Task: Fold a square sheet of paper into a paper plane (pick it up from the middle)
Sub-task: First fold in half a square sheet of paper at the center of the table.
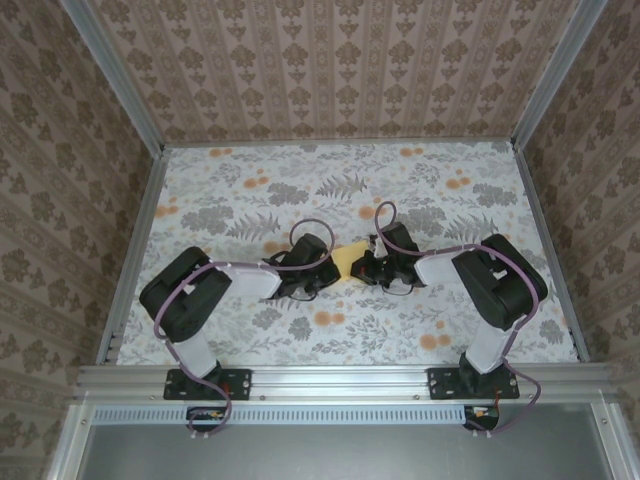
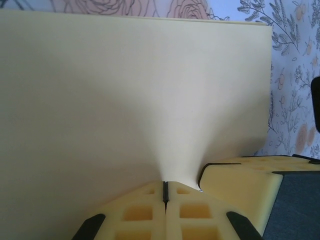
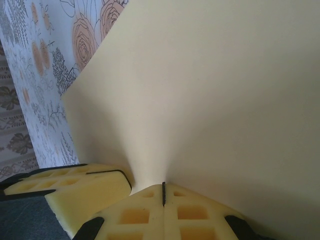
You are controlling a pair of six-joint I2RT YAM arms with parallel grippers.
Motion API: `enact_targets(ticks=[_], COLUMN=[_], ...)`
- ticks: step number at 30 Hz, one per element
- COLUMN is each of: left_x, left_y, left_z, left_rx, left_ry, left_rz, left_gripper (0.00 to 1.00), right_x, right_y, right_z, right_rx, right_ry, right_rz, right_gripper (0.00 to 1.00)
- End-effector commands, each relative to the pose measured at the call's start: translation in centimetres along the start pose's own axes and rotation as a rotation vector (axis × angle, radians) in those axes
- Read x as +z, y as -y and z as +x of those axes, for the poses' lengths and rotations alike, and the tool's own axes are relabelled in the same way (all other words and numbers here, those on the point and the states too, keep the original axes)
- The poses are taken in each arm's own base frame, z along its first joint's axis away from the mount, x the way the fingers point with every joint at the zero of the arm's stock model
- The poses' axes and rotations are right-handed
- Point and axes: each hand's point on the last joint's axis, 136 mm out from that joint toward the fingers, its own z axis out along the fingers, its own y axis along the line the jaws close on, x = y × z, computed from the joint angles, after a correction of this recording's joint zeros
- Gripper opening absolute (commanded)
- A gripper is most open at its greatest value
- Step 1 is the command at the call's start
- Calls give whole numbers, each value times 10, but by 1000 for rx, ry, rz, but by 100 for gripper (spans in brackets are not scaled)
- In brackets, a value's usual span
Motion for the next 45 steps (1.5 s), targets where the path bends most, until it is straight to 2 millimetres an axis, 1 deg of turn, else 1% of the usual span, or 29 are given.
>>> enact_targets(ticks=[1,7,11,19,22,24,29,33,37,45], left_x=[4,6,2,-9,-11,-13,-26,-41,-51,-59], left_y=[-10,-34,-52,-88,-99,-105,-120,-133,-140,-141], left_z=[5,12,14,24,28,28,25,21,19,20], left_rx=[-54,-116,-159,-208,-228,-239,-266,-268,-264,-253], left_ry=[11,21,44,70,78,86,119,149,165,164], left_rz=[-17,-63,-101,-167,-180,-187,-209,-251,-278,-277], left_gripper=[0,0,0,0,0,0,0,0,0,0], right_x=[7,7,6,6,5,4,2,2,3,3], right_y=[17,23,30,57,70,76,89,92,92,87], right_z=[-1,0,0,2,4,5,7,8,8,5], right_rx=[43,53,64,114,140,150,175,183,184,179], right_ry=[11,11,16,30,32,31,30,27,27,29], right_rz=[58,84,117,238,305,333,392,403,404,387], right_gripper=[0,0,0,0,0,0,0,0,0,0])
